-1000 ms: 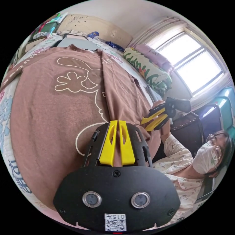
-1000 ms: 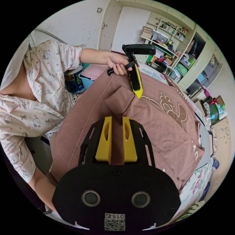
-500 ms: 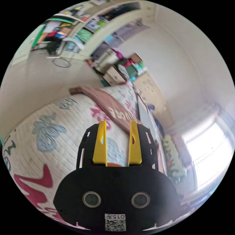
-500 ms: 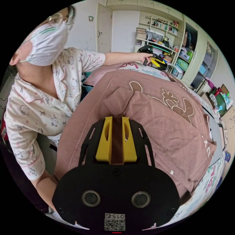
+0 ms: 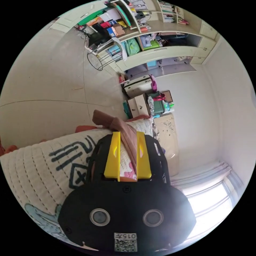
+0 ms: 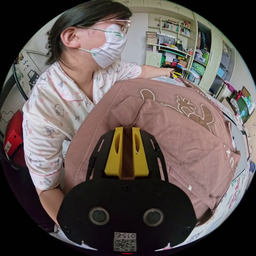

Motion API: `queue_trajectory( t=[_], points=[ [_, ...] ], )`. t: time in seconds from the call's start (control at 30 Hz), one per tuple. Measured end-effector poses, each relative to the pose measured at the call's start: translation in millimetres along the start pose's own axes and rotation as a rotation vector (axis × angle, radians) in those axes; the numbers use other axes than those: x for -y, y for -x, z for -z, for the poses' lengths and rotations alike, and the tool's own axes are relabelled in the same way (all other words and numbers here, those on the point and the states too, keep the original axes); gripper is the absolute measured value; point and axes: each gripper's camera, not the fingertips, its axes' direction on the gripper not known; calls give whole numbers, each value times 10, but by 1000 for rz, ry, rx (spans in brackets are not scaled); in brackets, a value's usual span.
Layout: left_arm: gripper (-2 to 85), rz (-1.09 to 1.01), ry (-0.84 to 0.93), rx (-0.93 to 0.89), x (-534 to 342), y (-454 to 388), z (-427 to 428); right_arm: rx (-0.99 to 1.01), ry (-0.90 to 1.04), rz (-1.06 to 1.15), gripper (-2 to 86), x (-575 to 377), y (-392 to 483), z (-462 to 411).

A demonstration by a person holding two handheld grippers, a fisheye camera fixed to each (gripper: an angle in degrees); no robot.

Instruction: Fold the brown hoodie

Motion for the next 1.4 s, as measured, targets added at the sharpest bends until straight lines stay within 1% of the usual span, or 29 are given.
queue_trajectory(
  t=[0.03, 0.07, 0.13, 0.17, 0.2, 0.23, 0.27, 0.3, 0.33, 0.37, 0.4, 0.43, 0.47, 0.5, 0.53, 0.57, 0.6, 0.67, 0.8, 0.87, 0.93, 0.97, 1.03, 1.07, 1.17, 1.23, 1.27, 1.33, 1.4],
  points=[
    [46, -1, -28, -15, -63, -7, 56, 2, 0, -1, 63, -13, -6, -26],
    [11, -44, -105, -76, -232, -87, 190, 8, -2, -3, 63, -37, -19, -78],
    [2, -138, -144, -166, -522, -419, 309, 26, -5, -6, 65, -68, -52, -158],
    [-1, -282, -135, -204, -782, -851, 362, 54, -5, -9, 68, -83, -92, -212],
    [-2, -491, -111, -210, -1172, -1405, 413, 91, -6, -19, 73, -96, -152, -270],
    [-2, -610, -96, -208, -1427, -1692, 439, 110, -7, -28, 76, -103, -182, -295],
    [-2, -867, -51, -217, -2059, -2221, 496, 152, -9, -50, 81, -117, -229, -329],
    [-1, -1141, 36, -246, -2824, -2620, 554, 179, -13, -73, 85, -129, -244, -333],
    [0, -1278, 95, -258, -3243, -2750, 586, 179, -16, -89, 85, -132, -242, -326],
    [1, -1539, 223, -268, -4106, -2855, 664, 152, -22, -125, 85, -133, -214, -302],
    [2, -1753, 338, -266, -4933, -2764, 763, 83, -26, -161, 86, -118, -154, -281],
    [2, -1853, 391, -266, -5319, -2668, 822, 35, -30, -176, 86, -103, -116, -272],
    [3, -2030, 476, -278, -5995, -2414, 950, -81, -48, -214, 88, -58, -39, -268],
    [3, -2152, 537, -308, -6527, -2128, 1049, -198, -71, -256, 91, 7, 22, -292],
    [3, -2193, 581, -314, -6748, -1997, 1067, -254, -82, -282, 92, 46, 41, -318],
    [4, -2254, 628, -293, -7108, -1767, 1069, -365, -94, -346, 98, 146, 53, -407],
    [4, -2299, 564, -243, -7351, -1595, 1081, -442, -101, -397, 103, 259, 56, -540],
    [4, -2303, 502, -222, -7500, -1464, 1109, -492, -101, -434, 109, 453, 56, -823],
    [4, -2112, 514, -349, -7337, -1365, 1156, -595, 23, -405, 123, 1052, 21, -1778],
    [5, -2045, 519, -386, -7250, -1297, 1136, -599, 86, -404, 130, 1285, -71, -2200],
    [6, -1994, 551, -416, -7196, -1221, 1092, -598, 152, -437, 133, 1462, -236, -2604],
    [7, -1962, 574, -440, -7176, -1172, 1063, -629, 201, -458, 130, 1543, -361, -2860],
    [10, -1917, 617, -465, -7166, -1097, 995, -727, 277, -461, 110, 1616, -526, -3218],
    [13, -1901, 637, -463, -7161, -1049, 938, -789, 321, -463, 83, 1631, -617, -3404],
    [26, -1899, 680, -460, -7030, -961, 856, -809, 344, -485, 50, 1611, -688, -3577],
    [36, -1936, 768, -451, -6869, -913, 796, -836, 343, -488, 45, 1573, -617, -3527],
    [42, -1963, 777, -401, -6735, -858, 740, -879, 346, -497, 42, 1531, -551, -3456],
    [51, -1968, 702, -286, -6483, -770, 638, -930, 349, -515, 40, 1450, -434, -3312],
    [60, -1916, 588, -86, -6113, -651, 383, -935, 329, -550, 40, 1327, -261, -3114]
  ],
)
